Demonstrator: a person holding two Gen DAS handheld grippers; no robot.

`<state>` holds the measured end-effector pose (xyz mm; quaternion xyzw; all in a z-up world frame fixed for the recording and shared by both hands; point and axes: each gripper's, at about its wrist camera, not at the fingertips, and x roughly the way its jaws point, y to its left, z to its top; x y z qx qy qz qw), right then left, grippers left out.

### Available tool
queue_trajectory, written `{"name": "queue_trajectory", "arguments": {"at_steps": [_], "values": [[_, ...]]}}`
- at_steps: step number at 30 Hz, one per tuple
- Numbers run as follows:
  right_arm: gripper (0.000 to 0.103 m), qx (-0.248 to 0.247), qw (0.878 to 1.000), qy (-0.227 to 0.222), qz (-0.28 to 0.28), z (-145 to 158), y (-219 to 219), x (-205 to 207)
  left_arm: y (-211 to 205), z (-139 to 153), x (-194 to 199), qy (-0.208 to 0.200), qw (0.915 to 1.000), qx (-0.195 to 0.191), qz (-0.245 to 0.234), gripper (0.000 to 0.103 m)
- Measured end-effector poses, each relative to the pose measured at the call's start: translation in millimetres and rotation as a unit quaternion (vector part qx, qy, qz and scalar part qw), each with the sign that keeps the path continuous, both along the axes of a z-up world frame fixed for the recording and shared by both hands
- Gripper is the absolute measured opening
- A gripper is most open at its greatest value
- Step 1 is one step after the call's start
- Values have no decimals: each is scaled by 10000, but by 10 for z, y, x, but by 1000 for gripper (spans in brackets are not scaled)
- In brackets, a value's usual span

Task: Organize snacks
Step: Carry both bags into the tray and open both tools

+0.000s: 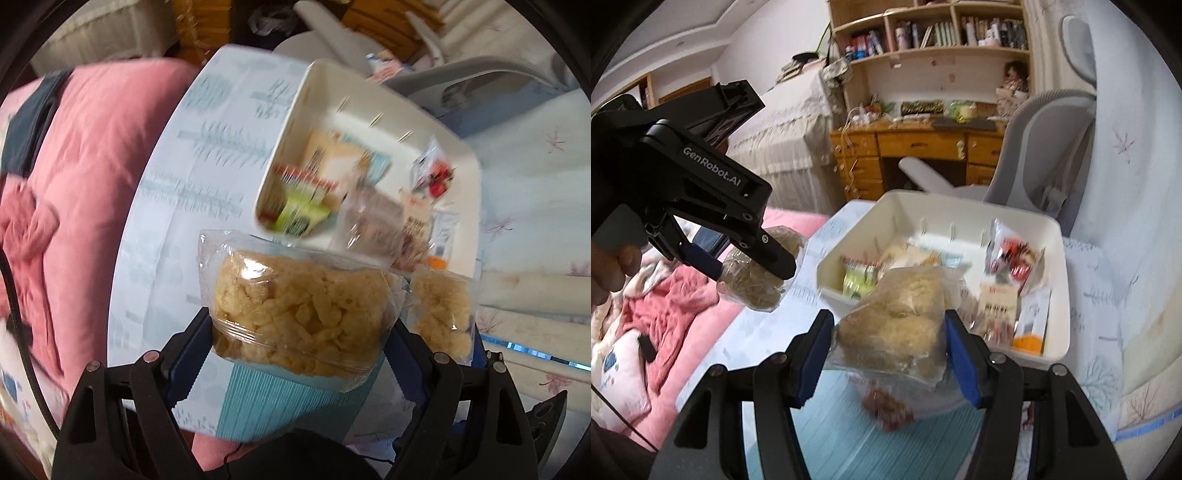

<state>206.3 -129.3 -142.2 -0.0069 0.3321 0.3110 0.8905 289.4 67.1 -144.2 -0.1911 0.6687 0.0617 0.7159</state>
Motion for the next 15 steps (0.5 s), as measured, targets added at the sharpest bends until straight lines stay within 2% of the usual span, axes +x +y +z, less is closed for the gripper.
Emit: {"name": "queue_trajectory", "arguments": {"at_steps": [8, 15], "values": [[60, 16, 9972, -235, -704, 54, -11, 285, -46, 39, 469, -499, 9975, -180, -474, 86], [60, -59, 9891, -257, -1446, -61, -87, 513, -168, -158, 792, -1012, 9912, -353, -780, 86]]}}
